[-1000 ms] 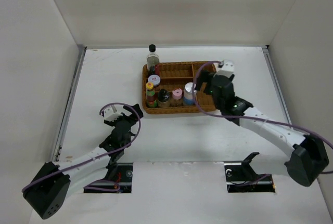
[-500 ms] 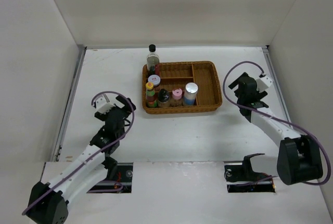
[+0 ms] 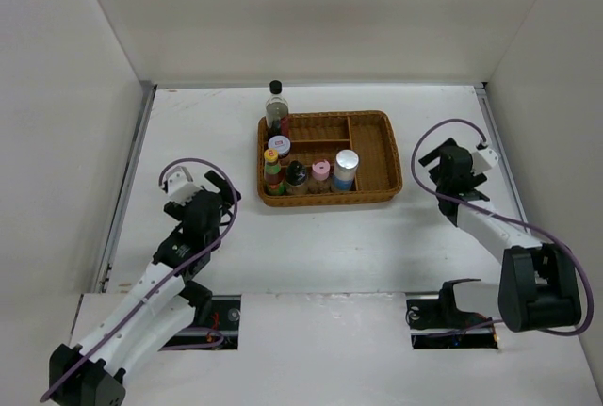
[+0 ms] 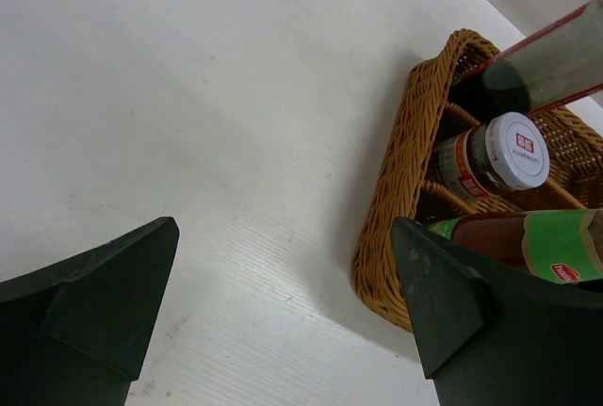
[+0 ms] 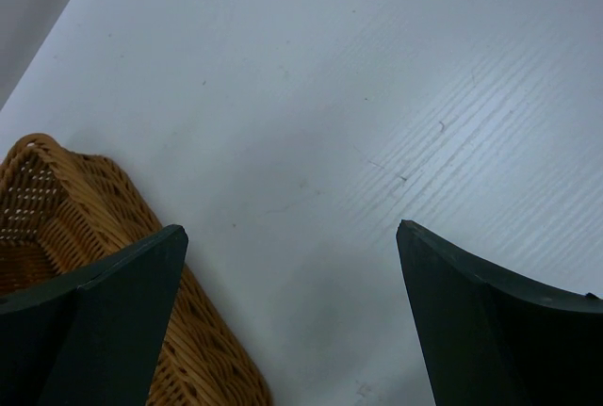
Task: Organize the condiment bottles
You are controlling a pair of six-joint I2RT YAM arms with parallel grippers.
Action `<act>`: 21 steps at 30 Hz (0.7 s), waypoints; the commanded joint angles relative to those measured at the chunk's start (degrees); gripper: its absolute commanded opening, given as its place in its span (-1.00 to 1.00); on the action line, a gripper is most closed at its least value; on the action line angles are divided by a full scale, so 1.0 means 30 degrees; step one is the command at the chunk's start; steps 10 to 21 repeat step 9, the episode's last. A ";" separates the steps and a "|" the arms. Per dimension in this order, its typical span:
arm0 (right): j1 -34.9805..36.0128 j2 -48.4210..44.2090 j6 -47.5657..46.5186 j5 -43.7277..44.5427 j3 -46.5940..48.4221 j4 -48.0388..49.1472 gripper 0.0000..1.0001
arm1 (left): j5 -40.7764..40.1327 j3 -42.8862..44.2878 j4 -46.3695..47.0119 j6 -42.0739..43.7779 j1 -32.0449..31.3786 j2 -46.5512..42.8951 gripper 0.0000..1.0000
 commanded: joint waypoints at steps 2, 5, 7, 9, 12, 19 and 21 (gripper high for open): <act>-0.0499 0.0203 0.0134 -0.1605 -0.0112 0.2109 1.00 | 0.0094 0.0361 0.0258 -0.0516 0.0175 -0.0232 1.00; -0.0705 0.0144 0.0164 -0.2017 -0.0200 0.2284 1.00 | 0.0181 0.0359 0.0874 -0.0516 0.0234 -0.0174 1.00; -0.0648 0.0348 0.0135 -0.2076 -0.0230 0.2460 1.00 | 0.0444 0.0564 0.0963 -0.0458 0.0234 0.0089 1.00; -0.0618 0.0641 -0.0011 -0.2164 -0.0055 0.2403 1.00 | 0.0358 0.0769 0.0876 -0.0370 0.0263 0.0353 1.00; -0.0618 0.0641 -0.0011 -0.2164 -0.0055 0.2403 1.00 | 0.0358 0.0769 0.0876 -0.0370 0.0263 0.0353 1.00; -0.0618 0.0641 -0.0011 -0.2164 -0.0055 0.2403 1.00 | 0.0358 0.0769 0.0876 -0.0370 0.0263 0.0353 1.00; -0.0618 0.0641 -0.0011 -0.2164 -0.0055 0.2403 1.00 | 0.0358 0.0769 0.0876 -0.0370 0.0263 0.0353 1.00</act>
